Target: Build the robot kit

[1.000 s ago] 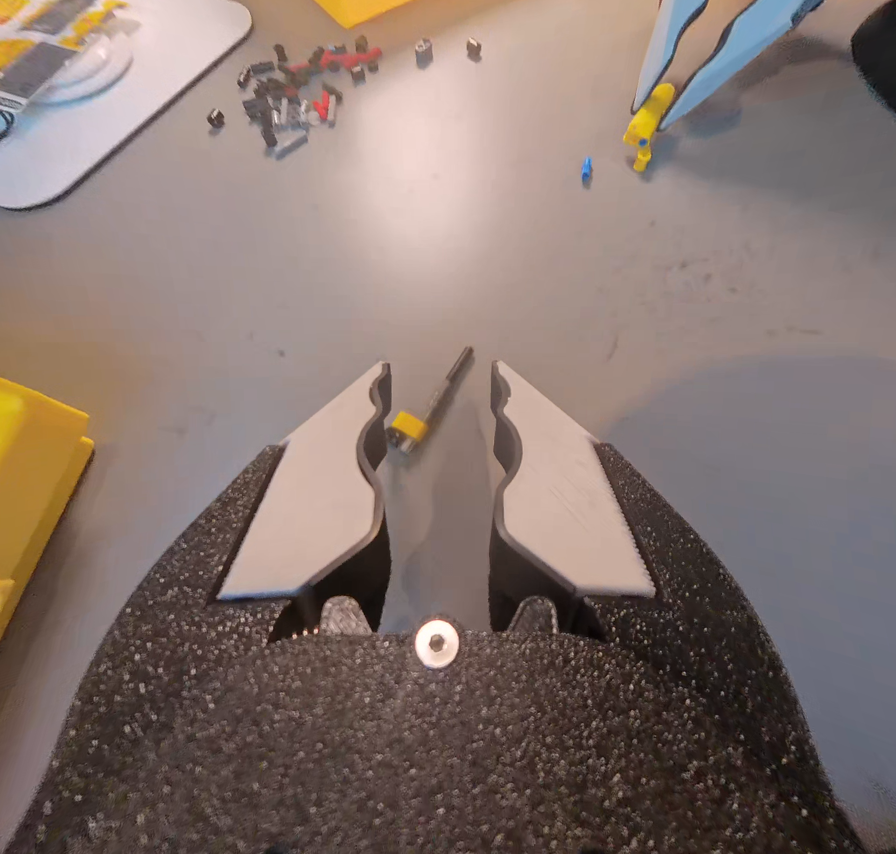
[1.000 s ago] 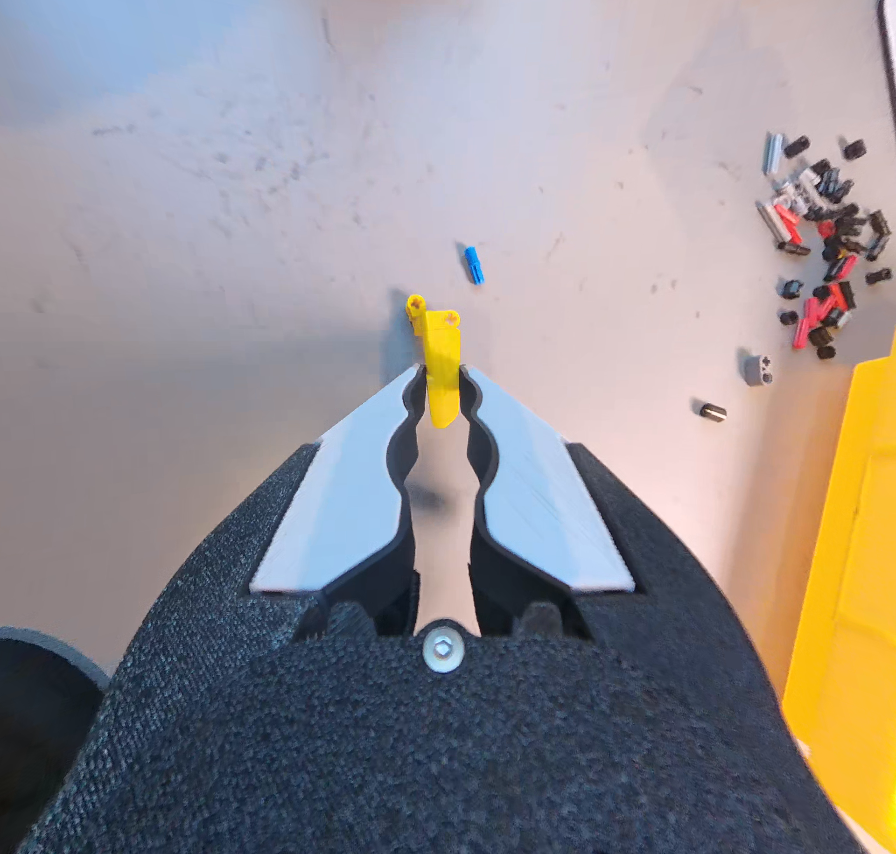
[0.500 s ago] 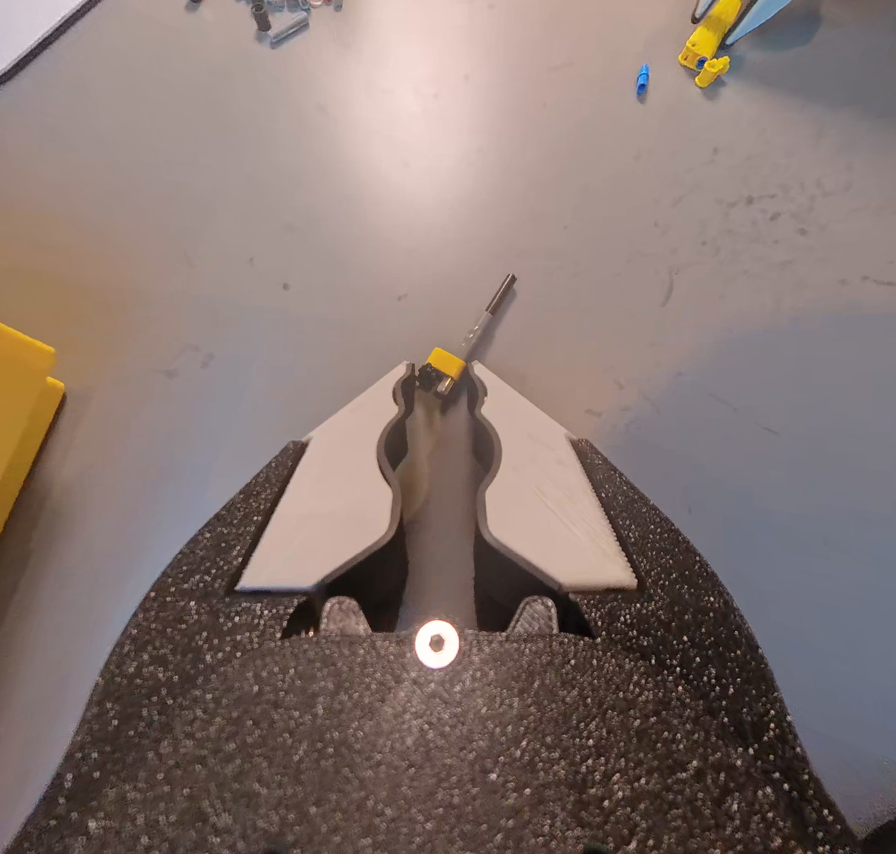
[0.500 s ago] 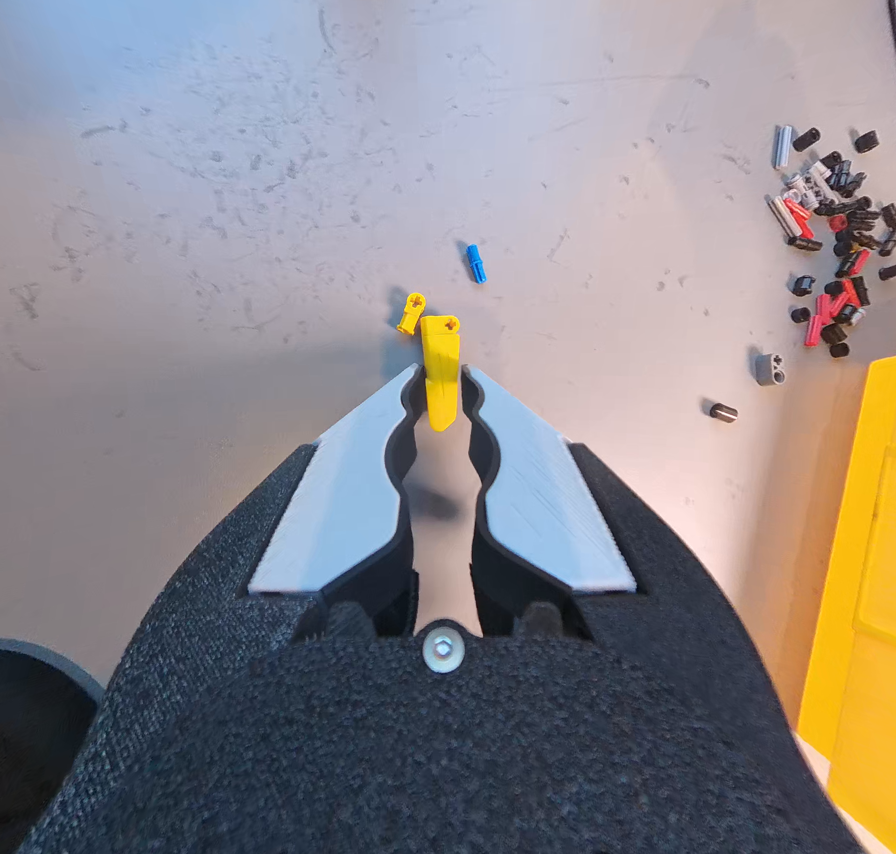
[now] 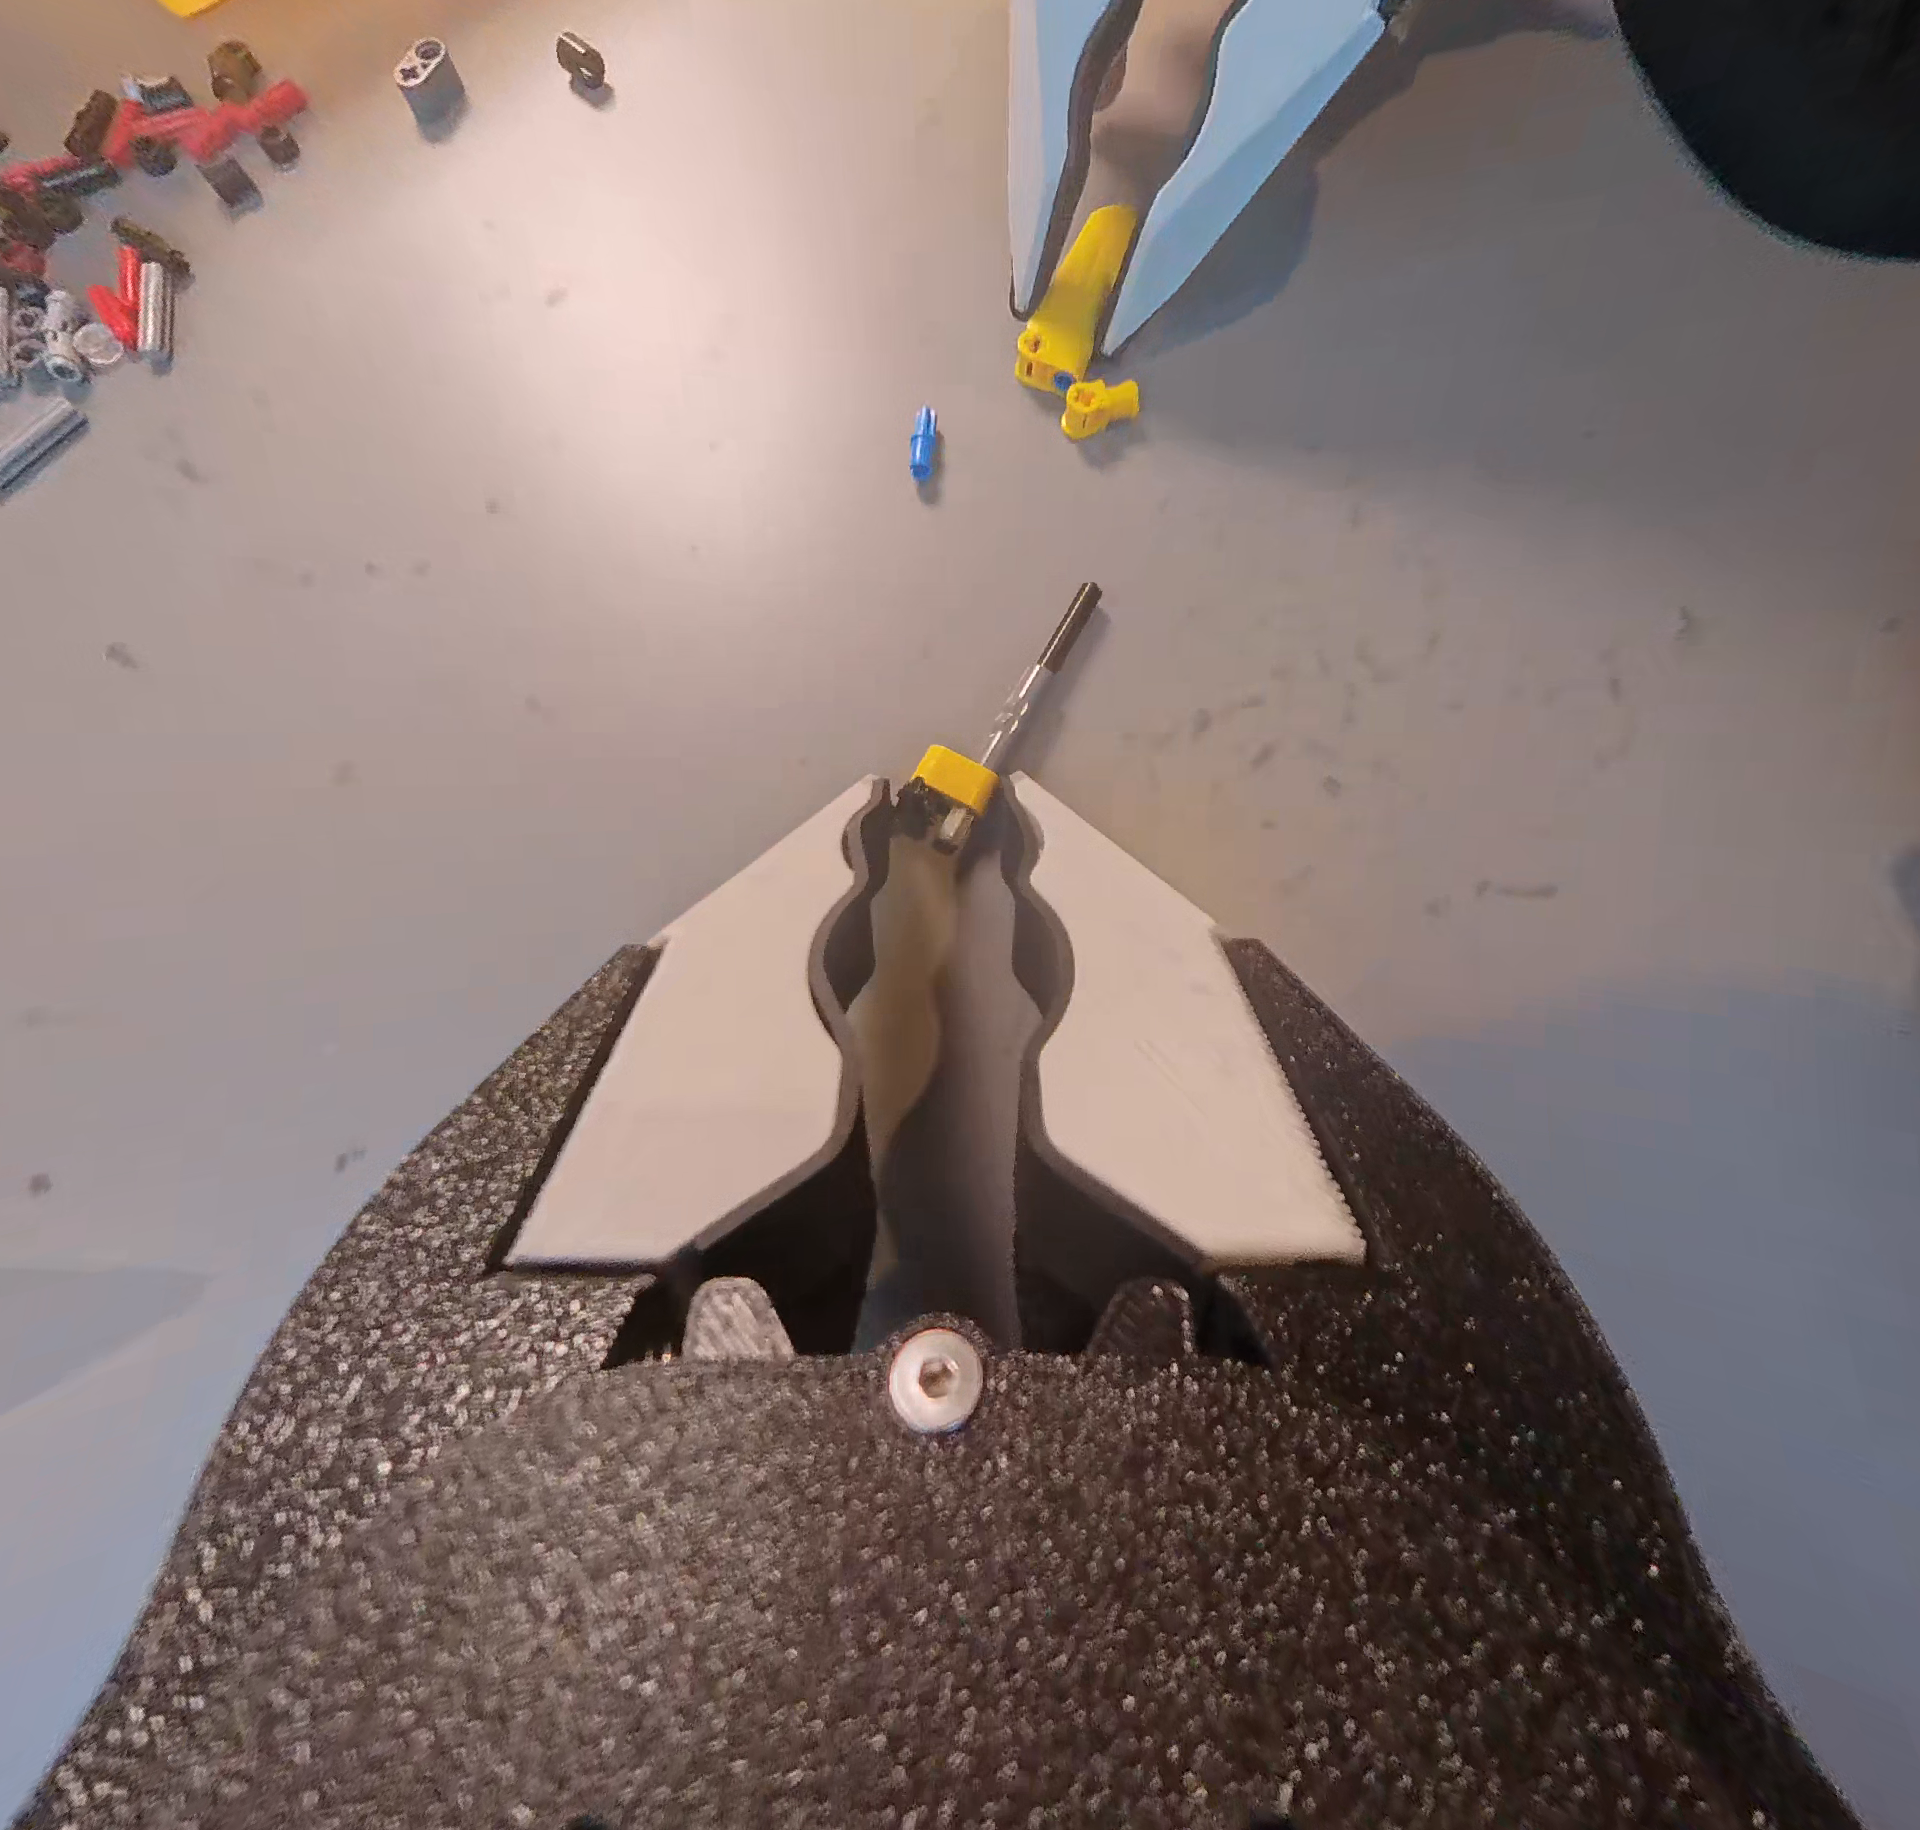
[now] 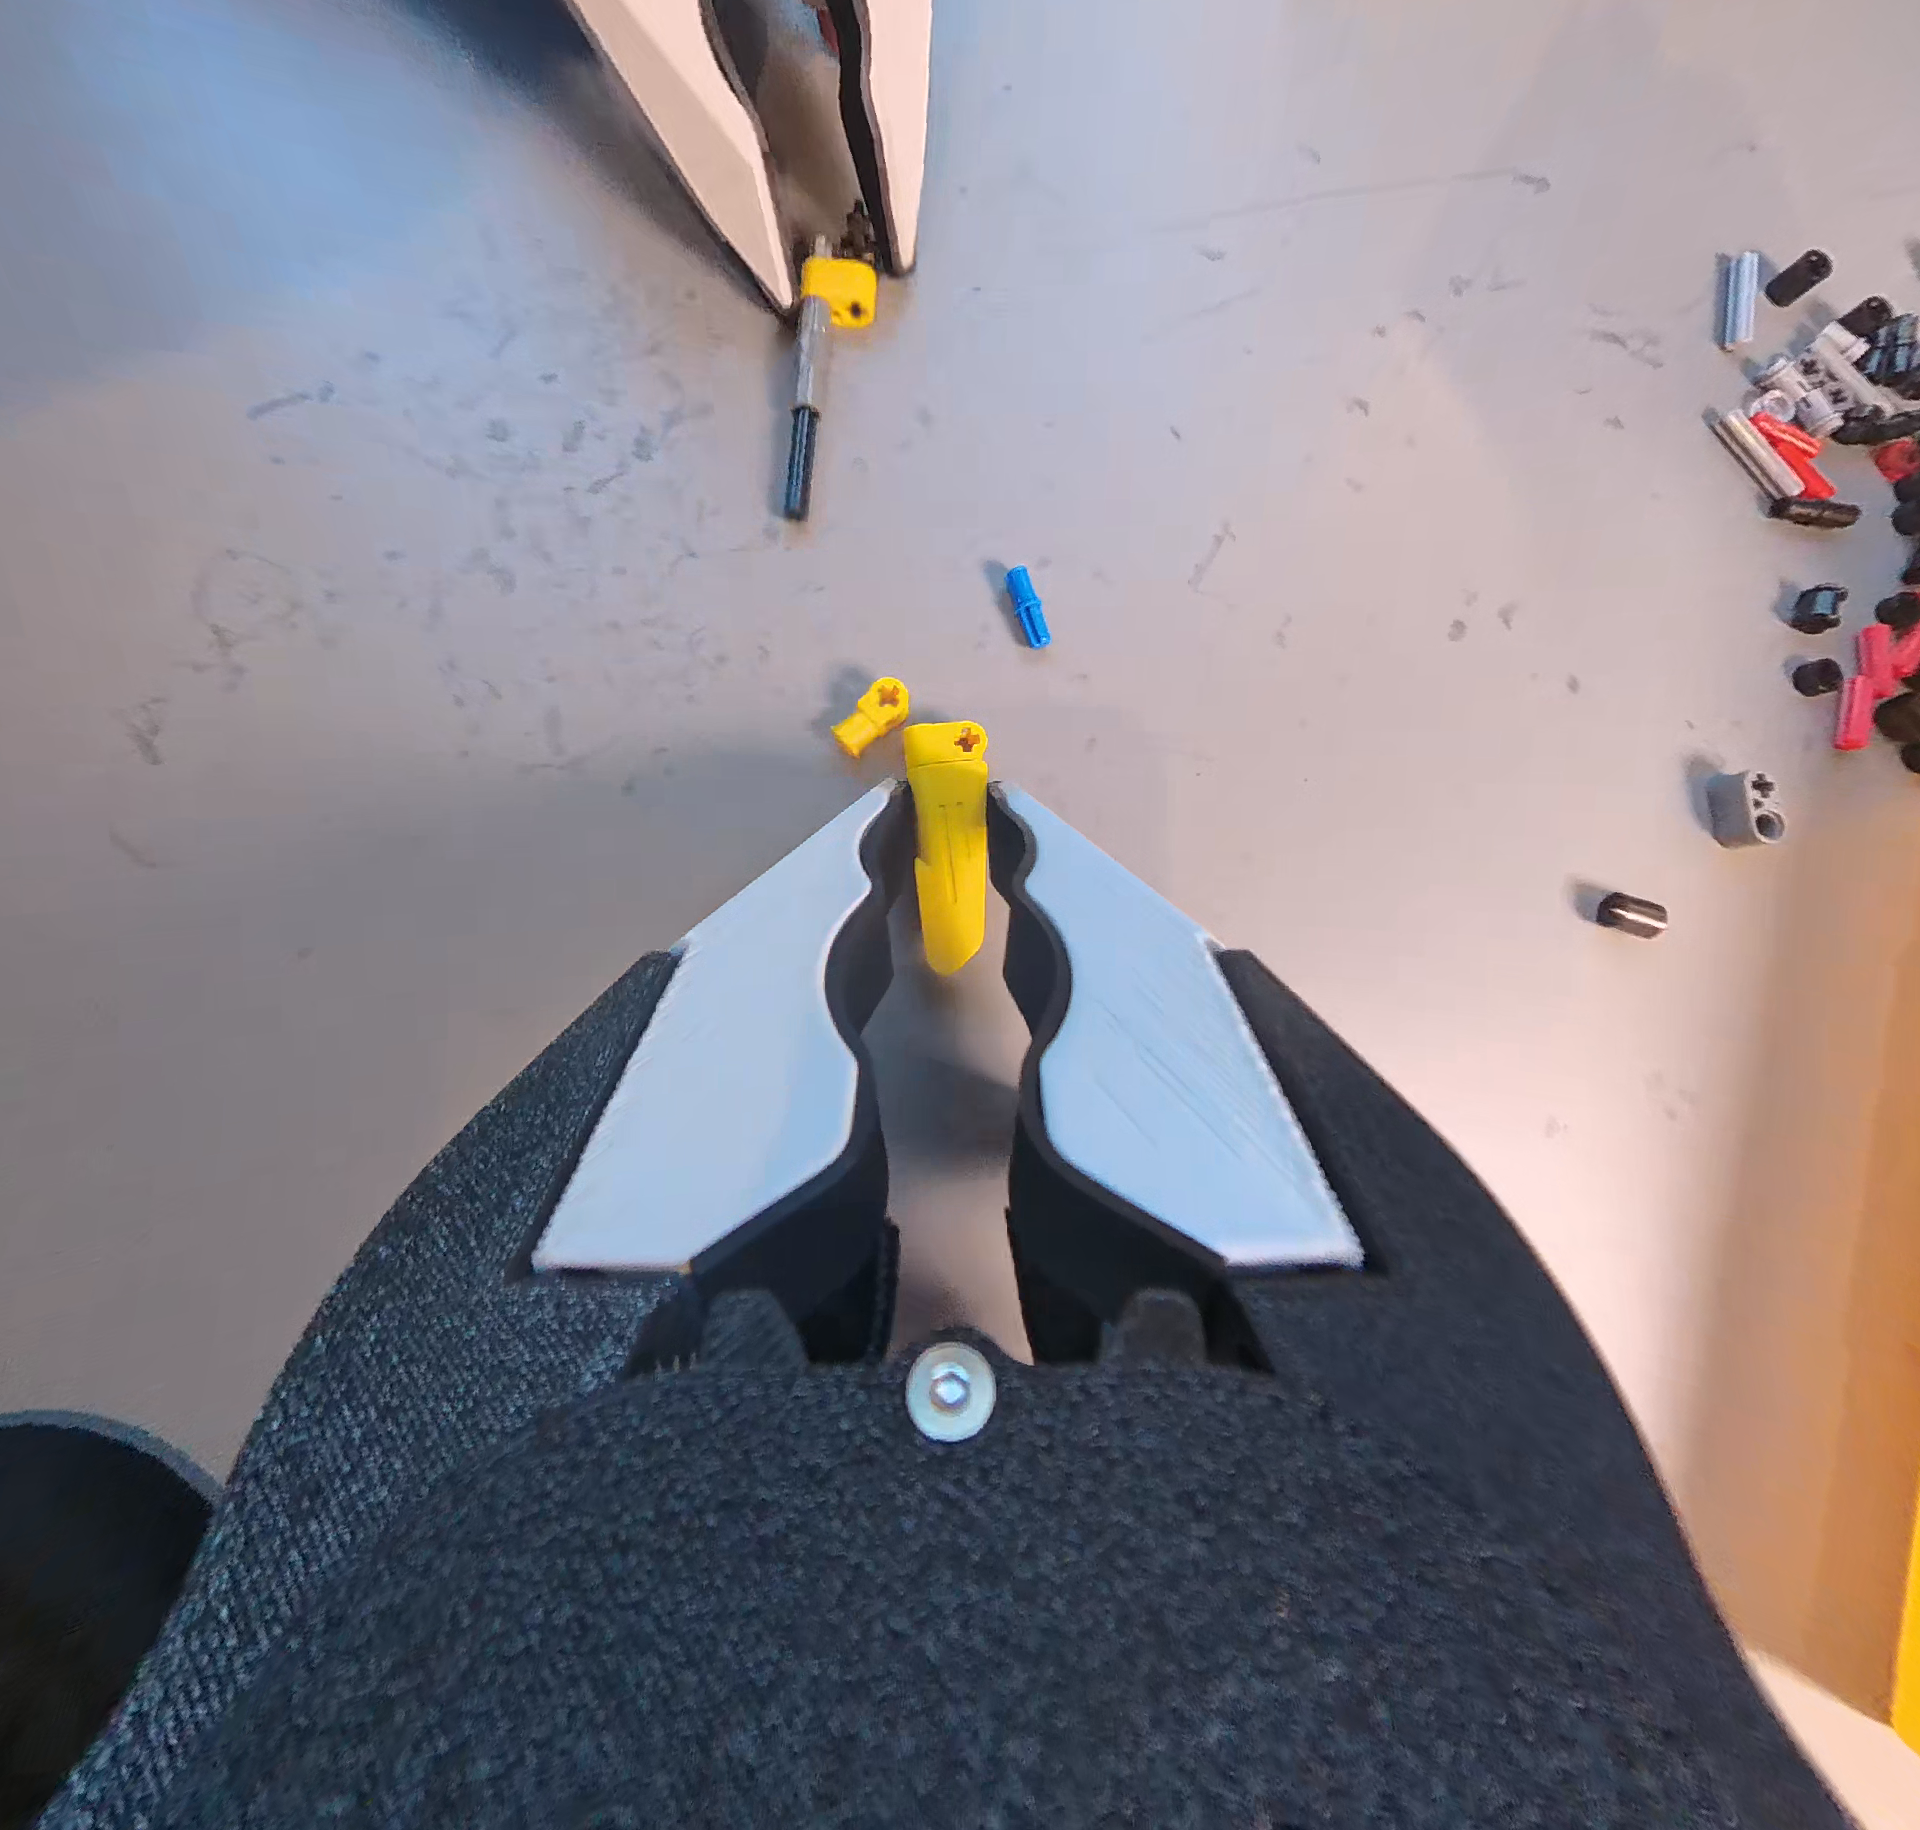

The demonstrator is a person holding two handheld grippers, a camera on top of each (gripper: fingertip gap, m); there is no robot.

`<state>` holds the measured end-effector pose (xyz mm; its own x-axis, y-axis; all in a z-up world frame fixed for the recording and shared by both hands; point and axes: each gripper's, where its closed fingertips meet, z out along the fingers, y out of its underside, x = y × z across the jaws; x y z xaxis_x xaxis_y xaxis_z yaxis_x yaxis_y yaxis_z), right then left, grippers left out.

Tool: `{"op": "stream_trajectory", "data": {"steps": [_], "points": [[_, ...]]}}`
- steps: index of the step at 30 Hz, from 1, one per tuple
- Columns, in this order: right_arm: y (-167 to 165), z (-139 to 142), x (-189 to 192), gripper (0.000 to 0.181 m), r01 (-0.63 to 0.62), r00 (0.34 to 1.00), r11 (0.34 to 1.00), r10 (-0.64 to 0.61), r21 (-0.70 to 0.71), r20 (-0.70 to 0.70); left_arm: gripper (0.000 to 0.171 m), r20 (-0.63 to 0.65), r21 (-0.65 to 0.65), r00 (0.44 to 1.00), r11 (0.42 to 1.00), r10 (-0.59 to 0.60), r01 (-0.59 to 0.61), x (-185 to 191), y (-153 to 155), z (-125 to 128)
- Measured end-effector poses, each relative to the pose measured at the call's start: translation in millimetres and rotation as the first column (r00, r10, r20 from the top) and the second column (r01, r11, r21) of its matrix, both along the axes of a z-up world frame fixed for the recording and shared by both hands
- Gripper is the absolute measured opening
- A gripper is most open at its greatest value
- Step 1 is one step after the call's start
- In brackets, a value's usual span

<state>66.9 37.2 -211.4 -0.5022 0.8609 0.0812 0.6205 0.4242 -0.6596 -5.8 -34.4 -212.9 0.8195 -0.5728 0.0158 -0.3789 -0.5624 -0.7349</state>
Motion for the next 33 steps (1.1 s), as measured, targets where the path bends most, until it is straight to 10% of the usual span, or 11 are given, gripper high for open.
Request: {"op": "stream_trajectory", "data": {"steps": [11, 33], "points": [[-28.5, 62.5, -35.2, 0.014, -0.038, 0.980, 0.992, 0.014, -0.119, -0.199, 0.027, 0.096, 0.003, 0.995, 1.000, 0.011, -0.012, 7.0, -0.5, 8.7], [-61.6, 21.1, -60.6, 0.014, -0.122, 0.992, 0.992, 0.121, -0.044, -0.028, 0.023, 0.003, -0.001, 0.997, 0.997, 0.080, -0.080, 12.2, 5.7, 0.6]]}}
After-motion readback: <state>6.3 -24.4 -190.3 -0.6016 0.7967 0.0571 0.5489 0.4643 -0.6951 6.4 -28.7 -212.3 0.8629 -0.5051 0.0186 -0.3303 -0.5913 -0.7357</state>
